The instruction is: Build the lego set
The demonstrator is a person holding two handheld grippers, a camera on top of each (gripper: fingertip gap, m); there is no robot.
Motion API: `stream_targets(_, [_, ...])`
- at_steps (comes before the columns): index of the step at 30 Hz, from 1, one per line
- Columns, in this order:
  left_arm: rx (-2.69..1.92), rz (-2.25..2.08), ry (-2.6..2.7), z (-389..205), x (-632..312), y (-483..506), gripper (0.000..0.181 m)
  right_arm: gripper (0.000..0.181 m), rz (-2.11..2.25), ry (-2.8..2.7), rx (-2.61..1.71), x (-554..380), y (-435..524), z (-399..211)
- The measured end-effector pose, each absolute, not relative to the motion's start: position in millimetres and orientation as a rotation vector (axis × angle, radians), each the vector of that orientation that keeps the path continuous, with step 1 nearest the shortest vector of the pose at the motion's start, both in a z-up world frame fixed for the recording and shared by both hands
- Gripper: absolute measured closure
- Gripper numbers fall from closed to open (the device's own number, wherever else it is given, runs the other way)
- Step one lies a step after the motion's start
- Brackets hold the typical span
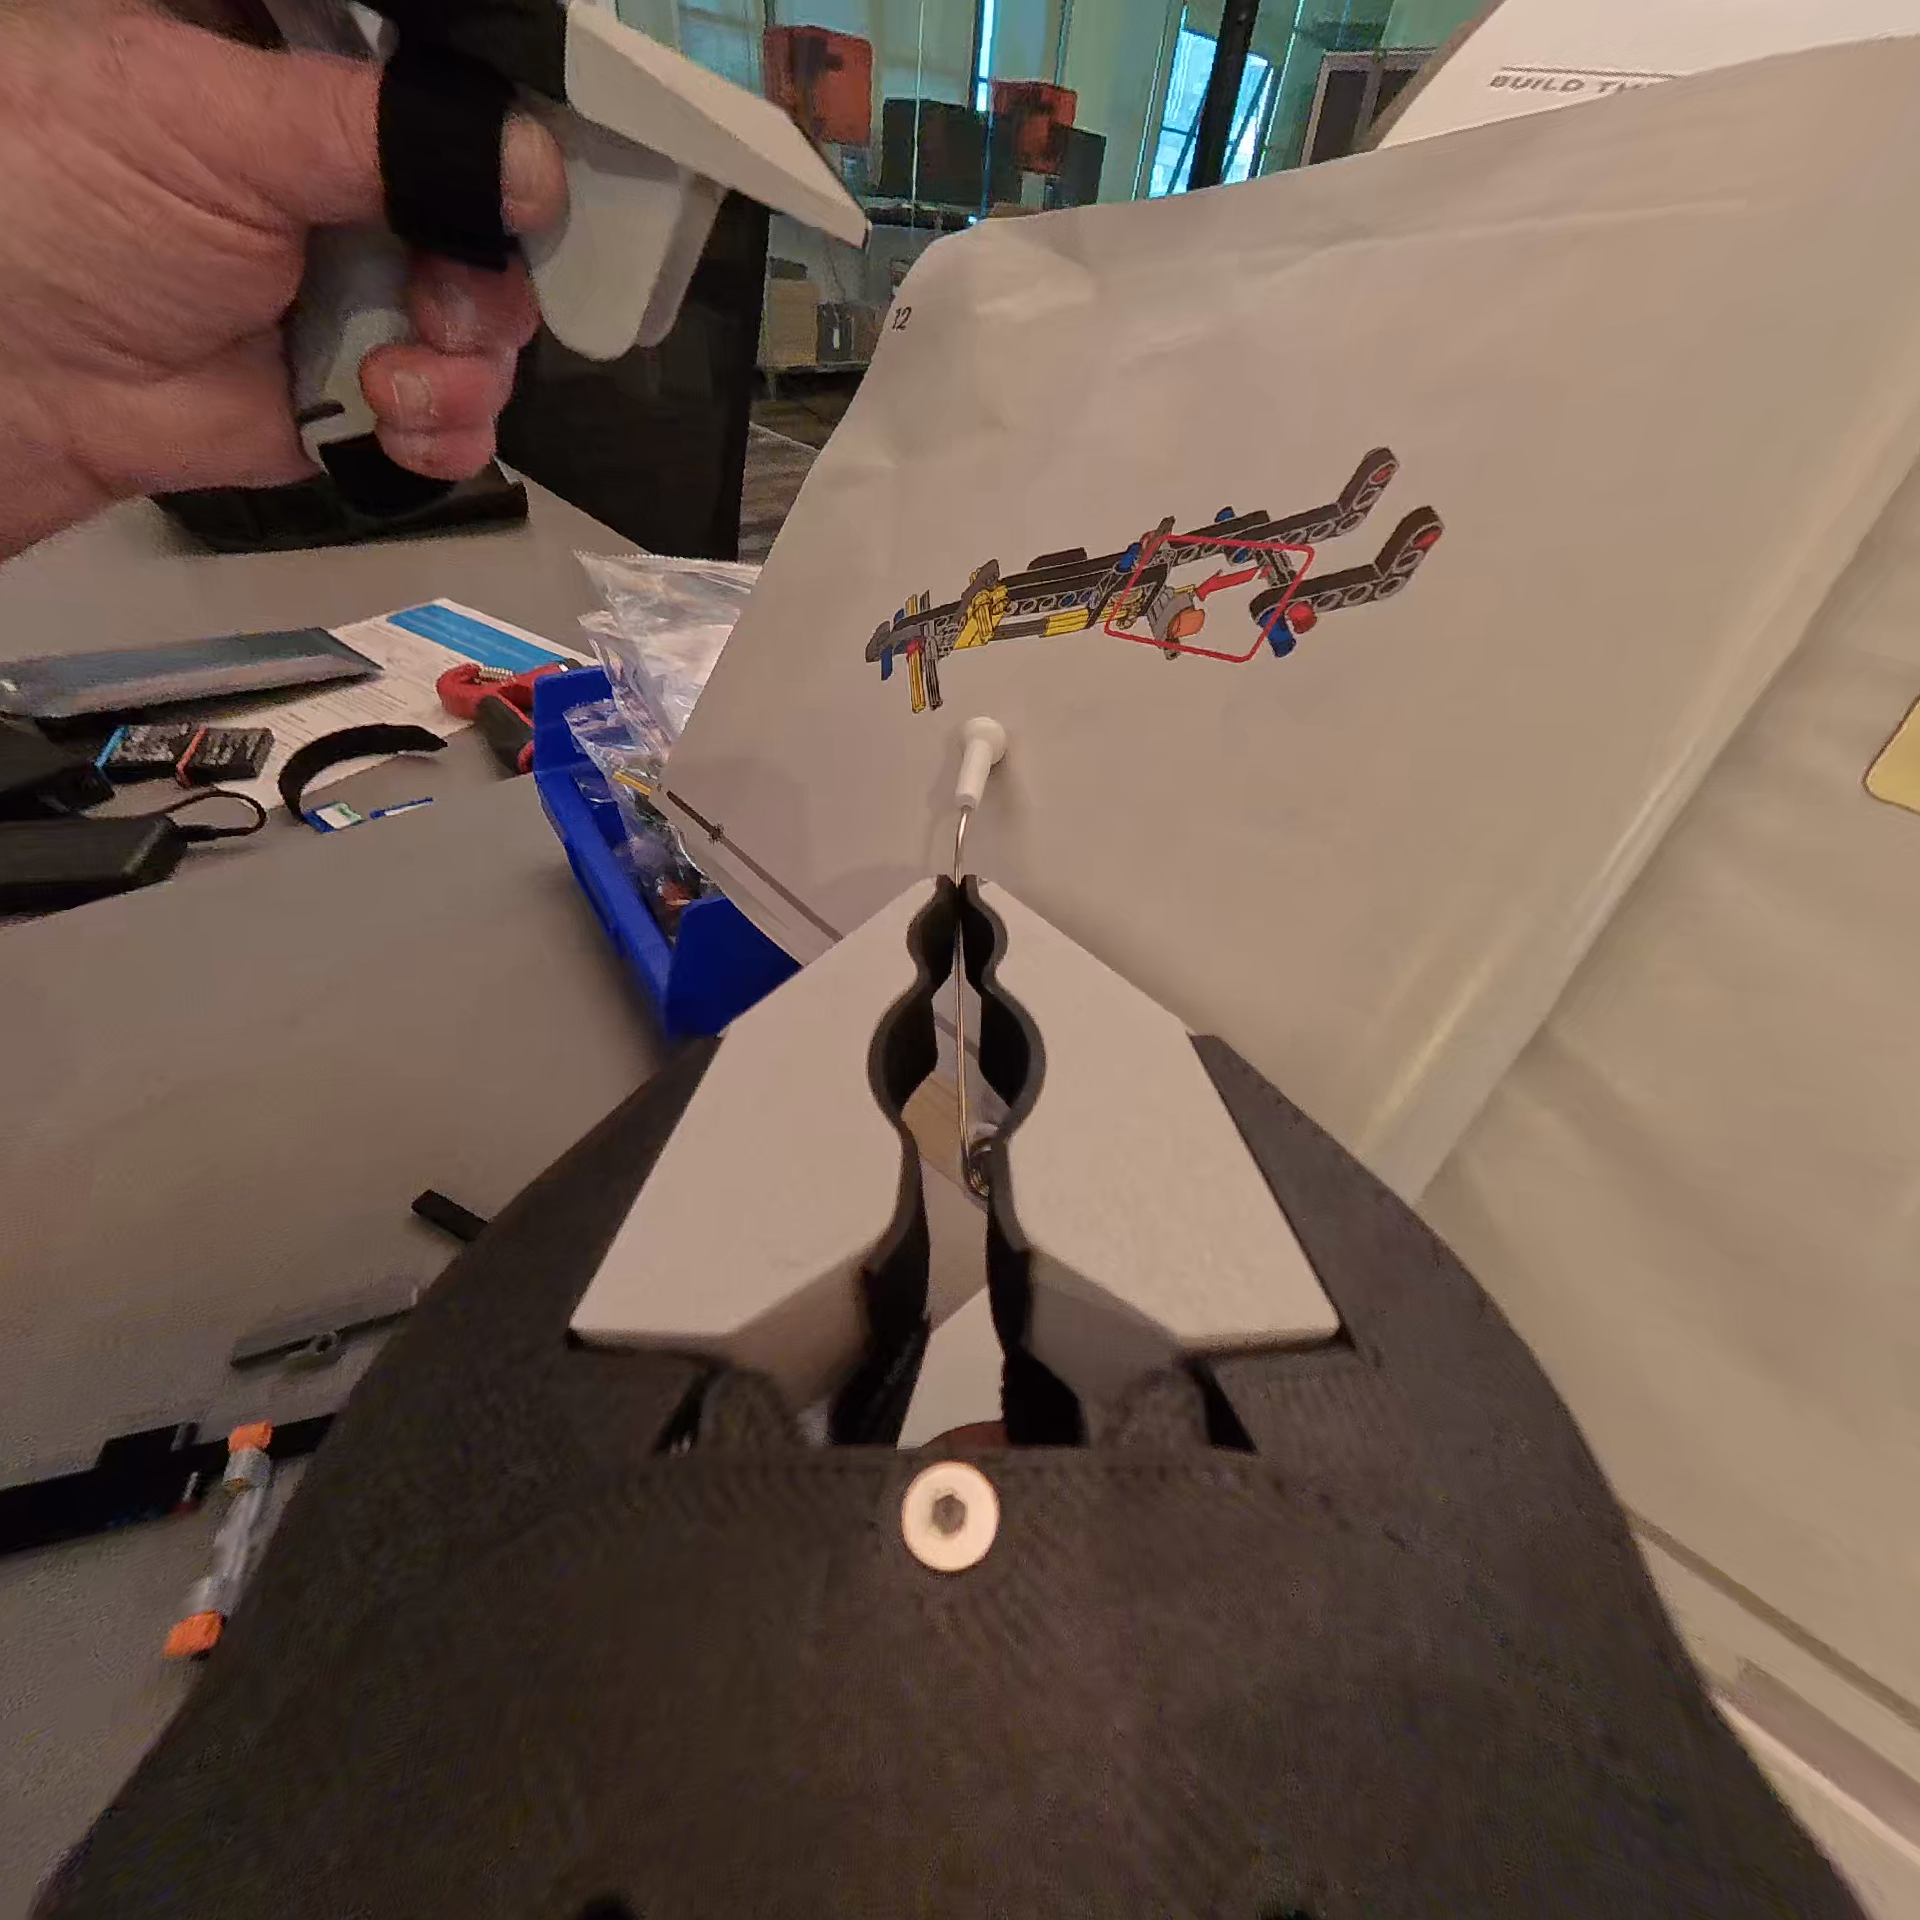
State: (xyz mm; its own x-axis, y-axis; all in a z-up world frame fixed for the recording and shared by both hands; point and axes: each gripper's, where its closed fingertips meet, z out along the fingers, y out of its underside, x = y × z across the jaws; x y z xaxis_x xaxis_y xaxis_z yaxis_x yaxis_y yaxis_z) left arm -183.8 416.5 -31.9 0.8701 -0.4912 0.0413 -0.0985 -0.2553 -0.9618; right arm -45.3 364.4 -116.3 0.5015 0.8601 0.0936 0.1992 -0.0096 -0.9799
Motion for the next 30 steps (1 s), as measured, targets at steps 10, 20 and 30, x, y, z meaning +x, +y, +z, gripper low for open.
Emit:
stream_targets(10, [-1.823, -0.482, 0.426, -44, -185, 435, 0.141, 0.181, 0.738, -0.883, -1.534, -42, 367, -114])
stream_targets(20, [-1.805, -0.468, 0.290, -43, -212, 448, 0.124, 0.181, 0.731, -0.885, -1.527, -42, 367, -113])
stream_targets(30, [-1.777, -0.592, 0.391, -37, -189, 432, 0.181, 0.181, 0.720, -0.893, -1.523, -41, 367, -112])
